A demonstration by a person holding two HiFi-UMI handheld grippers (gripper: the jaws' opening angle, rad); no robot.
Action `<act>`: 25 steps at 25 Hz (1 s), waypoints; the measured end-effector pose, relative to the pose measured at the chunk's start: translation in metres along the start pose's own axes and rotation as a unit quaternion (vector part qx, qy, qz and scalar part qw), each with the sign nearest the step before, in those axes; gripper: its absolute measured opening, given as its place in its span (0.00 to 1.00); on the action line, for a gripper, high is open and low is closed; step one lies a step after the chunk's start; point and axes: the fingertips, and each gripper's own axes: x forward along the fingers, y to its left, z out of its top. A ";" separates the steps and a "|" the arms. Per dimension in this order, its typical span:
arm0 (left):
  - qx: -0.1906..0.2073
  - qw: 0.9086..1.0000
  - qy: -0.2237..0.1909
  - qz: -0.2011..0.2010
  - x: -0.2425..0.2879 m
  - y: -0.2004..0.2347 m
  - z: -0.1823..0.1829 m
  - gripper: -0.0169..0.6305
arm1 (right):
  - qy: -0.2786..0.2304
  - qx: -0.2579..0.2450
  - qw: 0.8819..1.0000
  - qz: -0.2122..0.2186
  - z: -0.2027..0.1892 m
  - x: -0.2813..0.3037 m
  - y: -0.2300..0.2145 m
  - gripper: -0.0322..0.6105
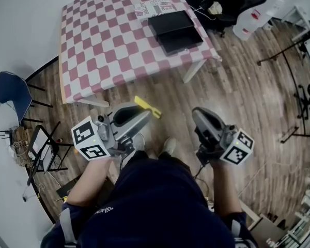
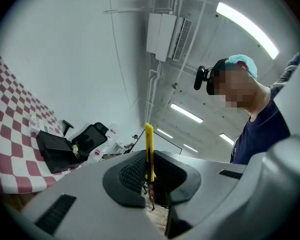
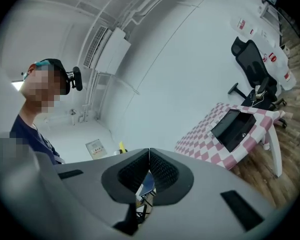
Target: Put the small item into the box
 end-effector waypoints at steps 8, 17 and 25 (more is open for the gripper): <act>0.007 1.000 0.002 0.011 0.036 -0.005 -0.009 0.13 | 0.005 0.006 1.000 -0.004 0.021 -0.027 -0.027 0.08; 0.015 1.000 0.007 0.020 0.080 -0.015 -0.023 0.13 | -0.011 0.019 1.000 -0.005 0.047 -0.071 -0.057 0.08; 0.004 1.000 0.007 0.028 0.094 0.001 -0.032 0.13 | -0.004 0.022 1.000 -0.011 0.053 -0.071 -0.076 0.08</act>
